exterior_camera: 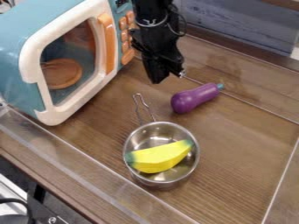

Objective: Put the banana in the silver pot

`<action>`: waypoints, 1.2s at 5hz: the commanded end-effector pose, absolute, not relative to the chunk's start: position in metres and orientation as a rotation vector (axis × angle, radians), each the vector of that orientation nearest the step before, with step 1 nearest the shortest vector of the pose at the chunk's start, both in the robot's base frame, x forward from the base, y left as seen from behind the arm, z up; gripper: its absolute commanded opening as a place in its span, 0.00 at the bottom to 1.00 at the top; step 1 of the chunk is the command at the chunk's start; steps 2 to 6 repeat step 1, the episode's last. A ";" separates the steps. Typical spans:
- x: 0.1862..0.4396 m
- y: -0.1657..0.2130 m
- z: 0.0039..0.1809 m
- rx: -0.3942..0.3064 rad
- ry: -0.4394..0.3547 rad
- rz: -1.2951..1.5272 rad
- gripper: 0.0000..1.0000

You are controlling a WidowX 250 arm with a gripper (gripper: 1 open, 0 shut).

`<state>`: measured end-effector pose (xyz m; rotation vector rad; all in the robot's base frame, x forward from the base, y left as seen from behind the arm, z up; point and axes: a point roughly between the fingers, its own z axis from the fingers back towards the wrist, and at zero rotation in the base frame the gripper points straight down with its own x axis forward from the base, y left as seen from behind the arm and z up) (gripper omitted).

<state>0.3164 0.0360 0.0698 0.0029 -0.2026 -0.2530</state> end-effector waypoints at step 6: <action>0.336 0.047 0.081 0.012 -0.254 -0.246 1.00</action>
